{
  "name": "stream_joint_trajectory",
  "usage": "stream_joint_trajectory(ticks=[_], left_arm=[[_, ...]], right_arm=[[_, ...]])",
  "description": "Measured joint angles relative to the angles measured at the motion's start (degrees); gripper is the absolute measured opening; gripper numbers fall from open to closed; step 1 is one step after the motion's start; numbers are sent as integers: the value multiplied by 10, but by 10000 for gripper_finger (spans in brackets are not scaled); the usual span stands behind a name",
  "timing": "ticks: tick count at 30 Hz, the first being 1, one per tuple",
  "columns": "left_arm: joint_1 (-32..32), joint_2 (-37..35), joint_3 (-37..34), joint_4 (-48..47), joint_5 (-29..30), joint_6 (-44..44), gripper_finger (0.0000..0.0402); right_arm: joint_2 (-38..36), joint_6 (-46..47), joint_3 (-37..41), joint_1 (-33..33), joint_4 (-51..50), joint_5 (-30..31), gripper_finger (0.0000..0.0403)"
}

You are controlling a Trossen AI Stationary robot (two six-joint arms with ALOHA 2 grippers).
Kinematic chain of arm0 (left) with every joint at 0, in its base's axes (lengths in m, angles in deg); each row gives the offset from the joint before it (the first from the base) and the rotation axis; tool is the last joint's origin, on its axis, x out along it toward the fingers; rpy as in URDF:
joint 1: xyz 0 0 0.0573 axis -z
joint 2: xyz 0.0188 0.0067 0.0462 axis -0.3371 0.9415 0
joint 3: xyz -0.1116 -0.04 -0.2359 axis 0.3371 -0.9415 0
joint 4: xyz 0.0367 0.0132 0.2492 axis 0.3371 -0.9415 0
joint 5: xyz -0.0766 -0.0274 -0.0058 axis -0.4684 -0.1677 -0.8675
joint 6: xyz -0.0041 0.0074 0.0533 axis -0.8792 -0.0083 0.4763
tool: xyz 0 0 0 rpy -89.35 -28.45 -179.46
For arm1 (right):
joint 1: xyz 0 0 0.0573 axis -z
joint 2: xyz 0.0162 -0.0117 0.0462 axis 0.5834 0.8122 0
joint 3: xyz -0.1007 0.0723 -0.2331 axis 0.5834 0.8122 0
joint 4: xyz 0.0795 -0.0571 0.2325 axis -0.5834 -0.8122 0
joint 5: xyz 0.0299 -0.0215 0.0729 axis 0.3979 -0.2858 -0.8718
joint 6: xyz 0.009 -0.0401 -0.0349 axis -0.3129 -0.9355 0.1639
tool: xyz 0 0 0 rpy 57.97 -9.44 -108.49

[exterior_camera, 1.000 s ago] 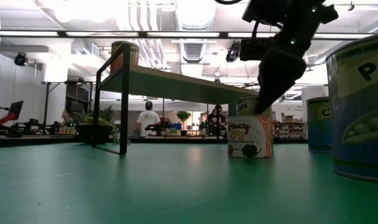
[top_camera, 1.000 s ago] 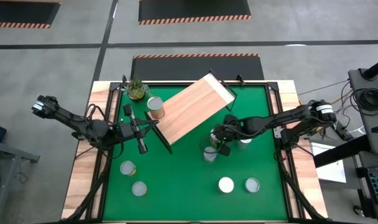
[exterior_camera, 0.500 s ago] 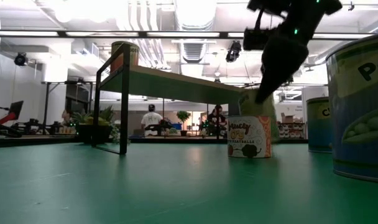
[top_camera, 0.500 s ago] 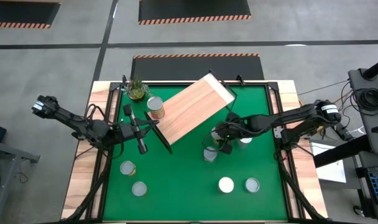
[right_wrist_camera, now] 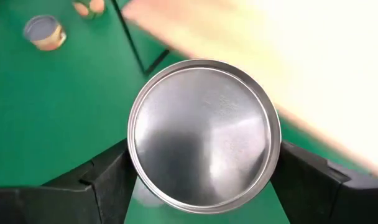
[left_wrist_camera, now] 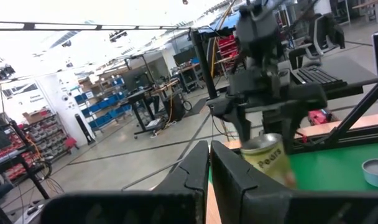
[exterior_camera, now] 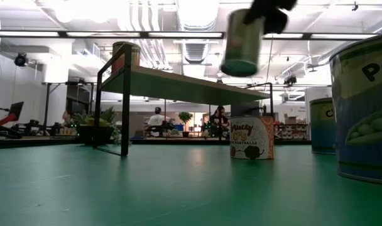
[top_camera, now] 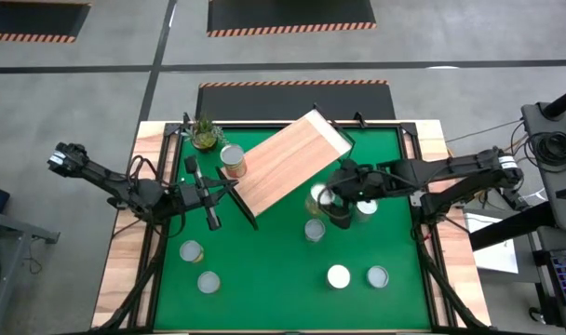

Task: Pick and place cans onto a shelf
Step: Put the light green can on the shelf

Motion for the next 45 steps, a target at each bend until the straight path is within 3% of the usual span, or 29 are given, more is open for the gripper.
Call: stream_joint_trajectory(ticks=[8,13,19,24,38,45], left_arm=[[0,0,0,2,0,12,0],[0,0,0,2,0,13,0],[0,0,0,0,0,13,0],[0,0,0,-1,0,12,0],[-7,20,0,-16,0,10,0],[-39,43,0,-1,-1,-11,0]], right_arm=[[99,-132,-102,35,29,7,307],[172,-229,-167,63,39,-45,307],[243,-281,-246,104,35,-133,308],[280,-322,-296,122,11,-164,308],[305,-362,-332,135,0,-163,357],[254,-362,-346,130,-42,-152,345]])
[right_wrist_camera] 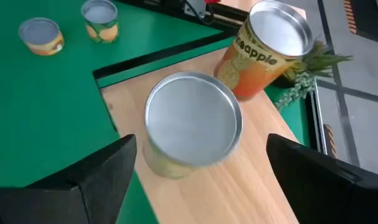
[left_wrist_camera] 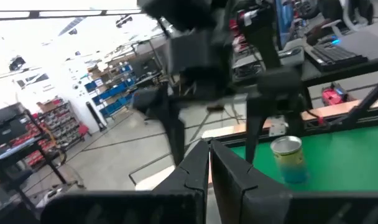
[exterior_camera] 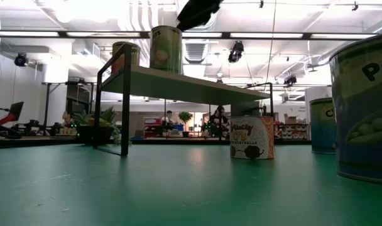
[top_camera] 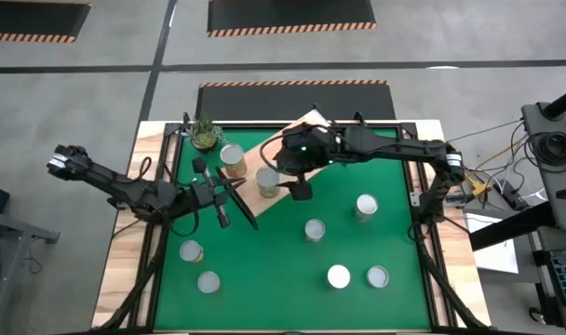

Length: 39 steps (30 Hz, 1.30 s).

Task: Pick and place cans onto a shelf
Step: Put the light green can on the shelf

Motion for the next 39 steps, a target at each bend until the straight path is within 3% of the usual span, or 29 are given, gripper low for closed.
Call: stream_joint_trajectory(ticks=[4,9,12,16,21,27,39], left_arm=[[-22,27,18,-11,-1,-18,0],[-37,76,91,-155,-2,-60,0],[-54,112,152,-269,-11,-97,0],[-92,161,244,-408,-74,-155,0],[-123,217,330,-520,-110,-160,0],[-136,262,375,-578,-113,-160,0],[-152,279,375,-600,-126,-194,0]], right_arm=[[-42,10,17,-11,-20,-2,313],[-84,26,79,-26,-8,-2,238],[-104,40,137,-29,41,-2,181],[-126,52,226,-29,137,-1,102],[-134,52,324,-29,267,-2,19],[-135,58,370,-29,353,-2,13],[-127,60,390,-29,437,-2,13]])
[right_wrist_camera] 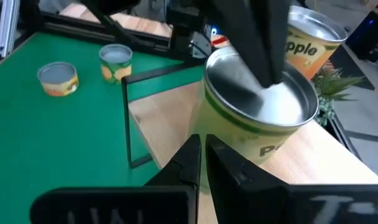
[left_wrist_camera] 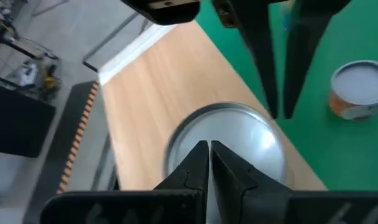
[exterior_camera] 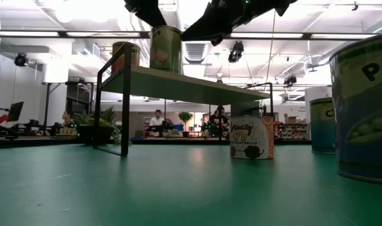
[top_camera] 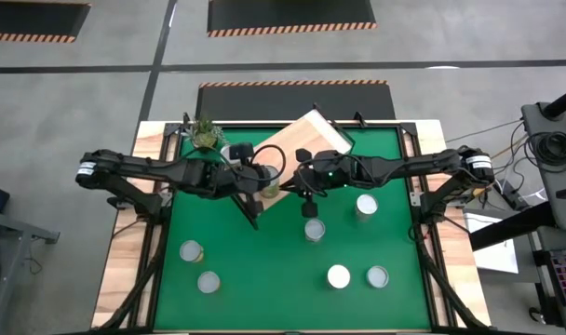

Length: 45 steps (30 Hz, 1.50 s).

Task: Pick and place cans onto a shelf
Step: Put the light green can on the shelf

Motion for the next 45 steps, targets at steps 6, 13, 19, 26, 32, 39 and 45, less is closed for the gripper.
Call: stream_joint_trajectory(ticks=[6,13,19,26,32,39,45], left_arm=[[1,0,0,1,-47,-45,0],[2,-1,0,3,-60,-98,0],[2,-2,0,2,-57,-106,0],[3,-2,23,-12,-56,-106,0],[3,-3,57,-45,-54,-98,0],[3,-2,53,-60,-54,-91,0],[3,-1,52,-77,-54,-114,0]], right_arm=[[0,-2,5,3,32,11,13],[0,-17,5,18,34,78,13],[-3,-14,5,20,25,76,13],[-21,12,5,18,-35,-8,13],[8,21,9,14,-2,-71,13],[40,1,7,16,32,17,13],[35,-3,7,16,31,17,13]])
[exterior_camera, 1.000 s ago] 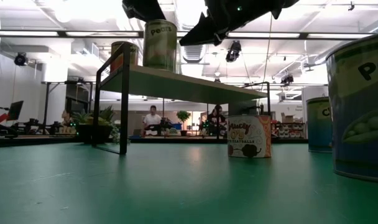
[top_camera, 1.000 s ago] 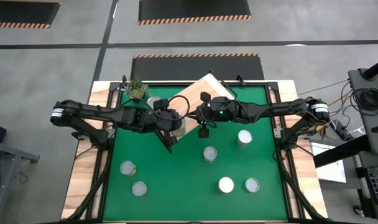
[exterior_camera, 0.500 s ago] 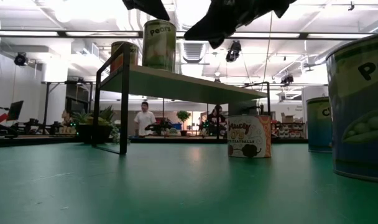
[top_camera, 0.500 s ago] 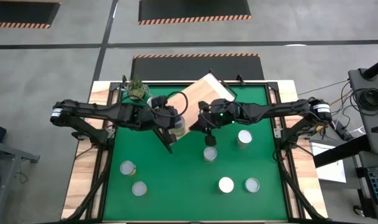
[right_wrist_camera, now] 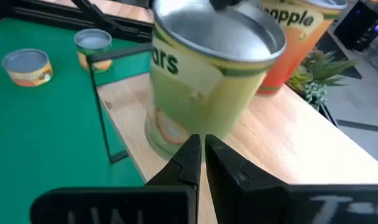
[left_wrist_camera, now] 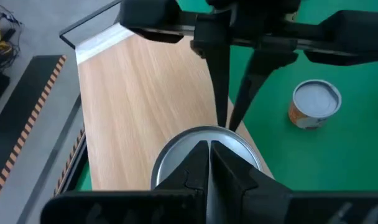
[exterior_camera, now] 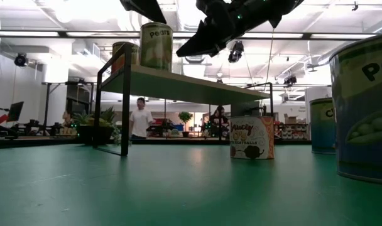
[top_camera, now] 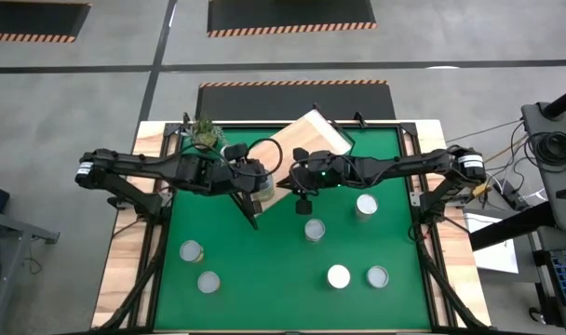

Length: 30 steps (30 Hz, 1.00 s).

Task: Pick and place cans onto a shelf
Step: Put the light green can on the shelf

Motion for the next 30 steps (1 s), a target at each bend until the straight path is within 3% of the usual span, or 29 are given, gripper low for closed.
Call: stream_joint_trajectory(ticks=[17,30], left_arm=[[0,26,-3,-23,8,-34,0],[-1,20,-3,-86,54,-87,0]], right_arm=[[-32,0,0,-17,-83,-1,13],[-42,10,0,-26,-118,-1,13]])
